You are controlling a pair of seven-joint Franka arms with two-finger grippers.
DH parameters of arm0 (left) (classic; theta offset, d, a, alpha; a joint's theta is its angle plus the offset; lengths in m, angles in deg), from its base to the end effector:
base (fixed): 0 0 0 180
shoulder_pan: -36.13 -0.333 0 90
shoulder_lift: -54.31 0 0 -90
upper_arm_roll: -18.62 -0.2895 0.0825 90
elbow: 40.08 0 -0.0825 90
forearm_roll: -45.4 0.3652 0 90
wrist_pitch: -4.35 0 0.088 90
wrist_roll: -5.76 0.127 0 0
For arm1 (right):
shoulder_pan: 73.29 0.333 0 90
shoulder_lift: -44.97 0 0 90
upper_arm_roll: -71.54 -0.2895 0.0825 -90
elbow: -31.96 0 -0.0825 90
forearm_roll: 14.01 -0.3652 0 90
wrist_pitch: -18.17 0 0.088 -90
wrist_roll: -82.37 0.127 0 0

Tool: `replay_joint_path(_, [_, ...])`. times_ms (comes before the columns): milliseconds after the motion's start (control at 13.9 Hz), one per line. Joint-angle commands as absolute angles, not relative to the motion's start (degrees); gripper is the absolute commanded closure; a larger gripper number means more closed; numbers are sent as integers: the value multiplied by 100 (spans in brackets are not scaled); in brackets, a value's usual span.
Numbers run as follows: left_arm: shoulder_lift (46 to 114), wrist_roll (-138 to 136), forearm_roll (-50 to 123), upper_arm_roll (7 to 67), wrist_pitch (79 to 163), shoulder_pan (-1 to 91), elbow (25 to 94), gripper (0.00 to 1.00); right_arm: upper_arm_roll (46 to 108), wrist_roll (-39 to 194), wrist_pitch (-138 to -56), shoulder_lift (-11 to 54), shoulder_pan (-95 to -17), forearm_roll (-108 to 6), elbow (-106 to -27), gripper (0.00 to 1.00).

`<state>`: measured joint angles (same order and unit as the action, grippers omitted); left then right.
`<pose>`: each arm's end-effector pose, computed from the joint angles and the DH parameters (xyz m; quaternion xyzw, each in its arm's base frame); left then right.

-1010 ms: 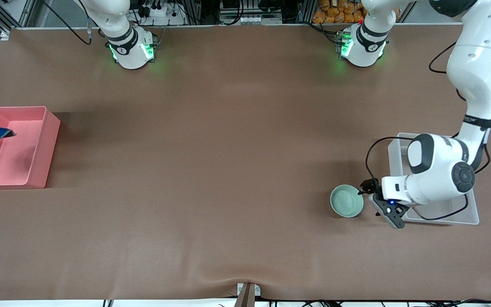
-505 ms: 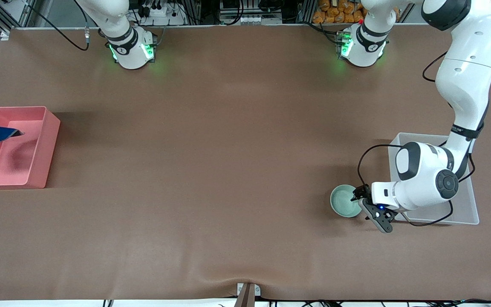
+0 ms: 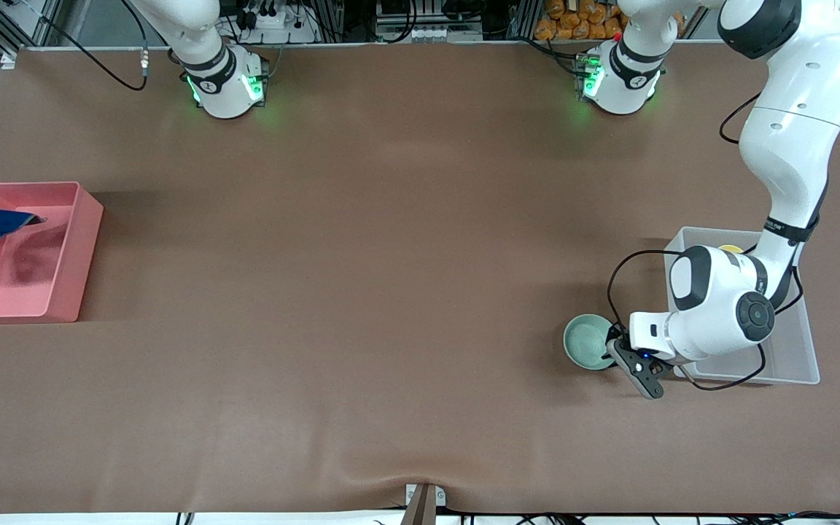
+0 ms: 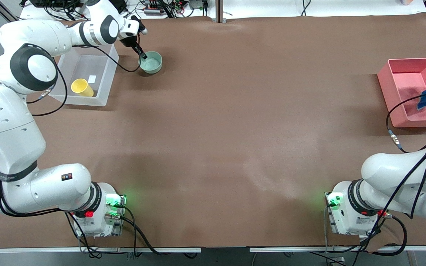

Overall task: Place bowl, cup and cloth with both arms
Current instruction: 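Grasp the green bowl rim with the left gripper while the right gripper lowers the cloth, then move the bowl into the clear bin while the right gripper releases the cloth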

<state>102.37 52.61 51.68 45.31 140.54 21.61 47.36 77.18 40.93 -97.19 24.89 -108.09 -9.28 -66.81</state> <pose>0.6796 -0.0986 0.1831 0.8803 -0.4543 0.0849 0.1069 0.4679 -0.4019 0.3419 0.9977 0.0299 -0.0577 0.0210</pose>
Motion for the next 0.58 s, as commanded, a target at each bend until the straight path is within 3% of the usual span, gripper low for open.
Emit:
replay_joint_path(0, [10257,5357,5296,4508,14093,2172,4605,100,7620,4000,-9372,2493,-10985,-1032,-6674,100])
replay_joint_path(289, [9748,5069,4947,4604,13340,1831,4570,100,7611,4062,-9301,2353,-10924,-1058,-6665,100])
replay_joint_path(505, [9335,4237,4199,4692,12216,1803,4096,100,7602,4009,-9292,2178,-10924,-1058,-6656,100])
